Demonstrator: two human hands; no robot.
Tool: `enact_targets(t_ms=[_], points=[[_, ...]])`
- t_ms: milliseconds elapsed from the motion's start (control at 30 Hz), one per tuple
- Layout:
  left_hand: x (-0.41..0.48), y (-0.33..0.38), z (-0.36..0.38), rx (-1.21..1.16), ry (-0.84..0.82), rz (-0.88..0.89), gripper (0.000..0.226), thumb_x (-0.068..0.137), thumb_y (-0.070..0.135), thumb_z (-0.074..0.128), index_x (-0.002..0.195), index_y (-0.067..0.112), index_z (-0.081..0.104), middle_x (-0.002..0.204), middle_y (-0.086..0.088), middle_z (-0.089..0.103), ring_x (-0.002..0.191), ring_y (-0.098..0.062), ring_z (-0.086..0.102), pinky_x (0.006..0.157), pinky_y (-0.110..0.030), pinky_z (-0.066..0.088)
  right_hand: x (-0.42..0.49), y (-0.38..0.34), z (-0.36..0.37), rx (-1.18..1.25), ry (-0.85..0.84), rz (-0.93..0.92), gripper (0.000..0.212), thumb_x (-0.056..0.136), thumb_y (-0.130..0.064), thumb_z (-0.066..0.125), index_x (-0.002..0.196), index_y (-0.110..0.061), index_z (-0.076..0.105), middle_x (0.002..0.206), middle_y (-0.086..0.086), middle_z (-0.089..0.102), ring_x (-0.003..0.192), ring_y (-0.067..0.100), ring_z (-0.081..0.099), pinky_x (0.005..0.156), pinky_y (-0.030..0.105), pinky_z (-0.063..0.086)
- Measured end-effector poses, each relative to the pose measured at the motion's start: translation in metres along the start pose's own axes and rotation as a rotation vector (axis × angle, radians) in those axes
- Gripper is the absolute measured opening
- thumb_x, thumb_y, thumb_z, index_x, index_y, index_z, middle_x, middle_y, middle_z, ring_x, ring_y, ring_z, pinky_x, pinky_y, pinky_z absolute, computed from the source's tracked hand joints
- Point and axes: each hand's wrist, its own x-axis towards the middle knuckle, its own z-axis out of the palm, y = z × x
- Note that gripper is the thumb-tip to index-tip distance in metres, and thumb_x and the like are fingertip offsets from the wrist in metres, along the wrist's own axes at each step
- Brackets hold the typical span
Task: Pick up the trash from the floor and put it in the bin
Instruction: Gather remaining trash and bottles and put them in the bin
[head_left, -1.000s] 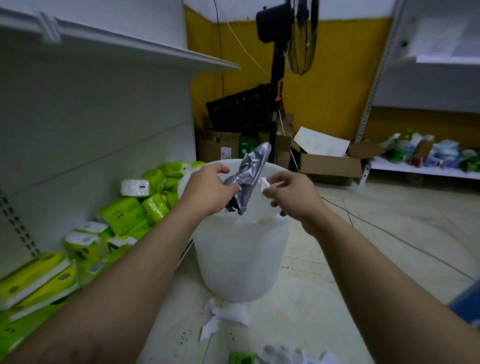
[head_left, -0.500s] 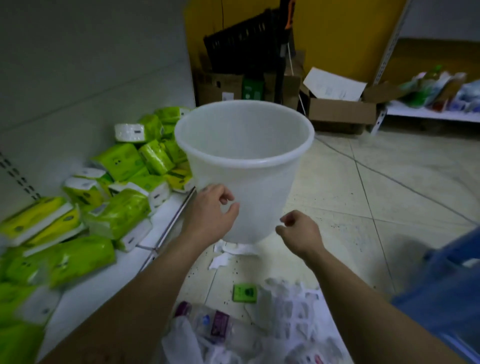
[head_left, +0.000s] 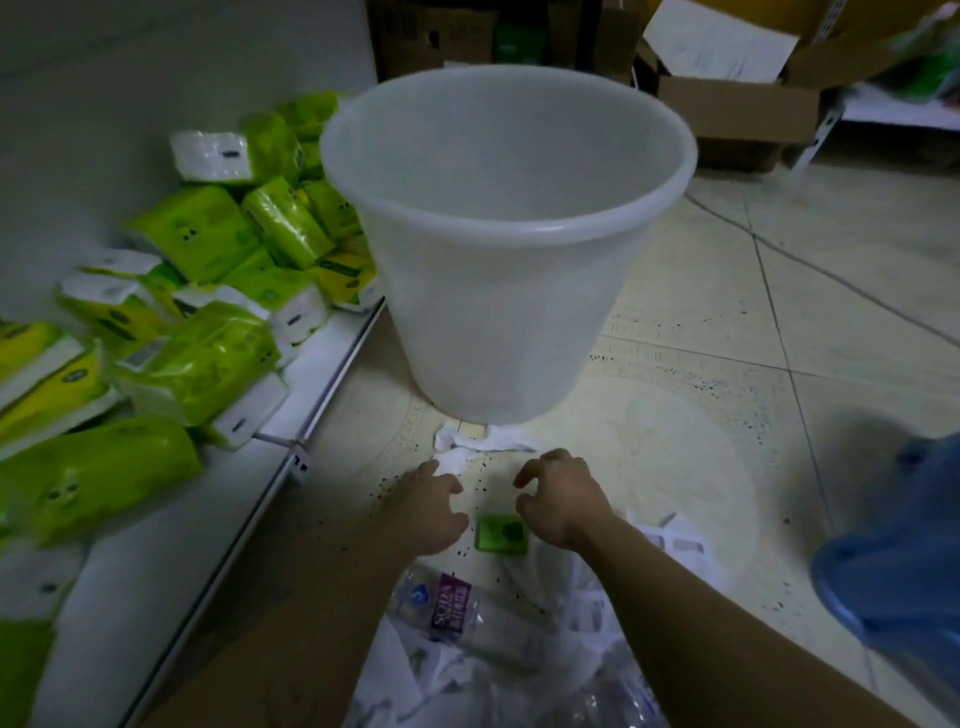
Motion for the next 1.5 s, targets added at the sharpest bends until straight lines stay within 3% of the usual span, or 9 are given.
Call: enact_targets(t_ms=[200,333,700,800,967,1100,1267,1367,1500], points=[[0.026,0.000,0.004,0.172,-0.249,0.042,0.071,0.087,0.056,0.048,0.148,0.033,0.020,0.162,-0.001,-0.008,0.148,-0.029,-0.007,0.119,-0.052,0.005,0.036,-0.014,0.019,-0.250,-0.146,-0.077,0.055,0.086,-0.041,0.058,0.139,-0.029,0.045,0.162,0.008,-0.002,0.143,0.034,0.013,0.113,0.049,0.023],[0.021,-0.017,0.012,0.103,-0.158,0.028,0.068,0.086,0.045,0.055,0.146,0.027,0.030,0.159,0.001,0.015,0.145,-0.027,0.016,0.115,-0.048,0.023,0.058,-0.018,0.033,-0.345,-0.217,-0.154,0.060,0.087,-0.039,0.058,0.142,-0.025,0.041,0.161,0.010,-0.013,0.146,0.036,-0.001,0.115,0.055,0.011],[-0.016,-0.049,0.017,-0.351,0.266,-0.150,0.021,0.084,0.011,0.065,0.104,0.016,0.066,0.107,-0.003,0.068,0.091,-0.012,0.063,0.070,-0.013,0.045,0.056,-0.033,0.032,-0.206,-0.438,-0.116,0.036,0.089,-0.017,0.055,0.122,-0.003,0.058,0.106,0.010,0.061,0.097,0.022,0.059,0.083,0.028,0.048],[-0.026,-0.044,-0.009,-0.487,0.310,-0.131,0.032,0.082,0.018,0.069,0.113,0.017,0.062,0.098,0.008,0.061,0.091,-0.011,0.062,0.072,-0.016,0.046,0.049,-0.050,0.009,-0.102,-0.347,-0.218,0.040,0.086,-0.003,0.056,0.125,-0.009,0.060,0.123,0.011,0.061,0.113,0.024,0.056,0.093,0.028,0.044],[-0.049,-0.031,-0.091,-0.428,0.577,-0.160,0.019,0.073,0.018,0.077,0.091,0.013,0.070,0.075,0.004,0.065,0.067,-0.005,0.060,0.058,-0.005,0.042,0.030,-0.105,-0.054,0.131,-0.161,-0.472,0.031,0.080,-0.005,0.066,0.110,-0.009,0.066,0.100,0.004,0.065,0.090,0.013,0.058,0.069,0.007,0.039],[-0.080,-0.001,-0.177,-0.569,0.892,-0.132,0.013,0.071,0.022,0.080,0.077,0.020,0.069,0.064,0.009,0.065,0.052,0.004,0.057,0.054,-0.015,0.044,-0.003,-0.149,-0.114,0.330,-0.020,-0.647,0.011,0.079,-0.003,0.064,0.078,-0.013,0.067,0.073,0.002,0.067,0.066,0.017,0.061,0.065,0.030,0.051],[-0.105,0.060,-0.276,-0.634,1.063,0.101,0.011,0.072,0.023,0.079,0.077,0.022,0.069,0.059,0.005,0.065,0.045,0.002,0.051,0.051,-0.011,0.042,-0.025,-0.180,-0.204,0.523,0.423,-0.764,0.014,0.076,-0.010,0.064,0.073,-0.024,0.064,0.060,-0.007,0.062,0.058,0.011,0.058,0.059,0.024,0.041],[-0.085,0.101,-0.304,-0.429,1.054,0.112,0.015,0.072,0.032,0.077,0.085,0.026,0.071,0.061,0.012,0.060,0.051,0.001,0.052,0.052,-0.008,0.035,-0.013,-0.168,-0.258,0.439,0.613,-0.644,0.015,0.080,-0.012,0.063,0.086,-0.023,0.071,0.086,0.000,0.069,0.075,0.018,0.065,0.069,0.023,0.043],[-0.055,0.139,-0.289,-0.179,0.768,0.076,0.052,0.076,0.033,0.073,0.125,0.020,0.060,0.114,-0.003,0.067,0.106,-0.021,0.062,0.092,-0.029,0.046,-0.002,-0.129,-0.273,0.010,0.390,-0.424,0.050,0.082,-0.023,0.062,0.131,-0.030,0.055,0.141,0.006,0.048,0.120,0.028,0.052,0.097,0.037,0.043]])
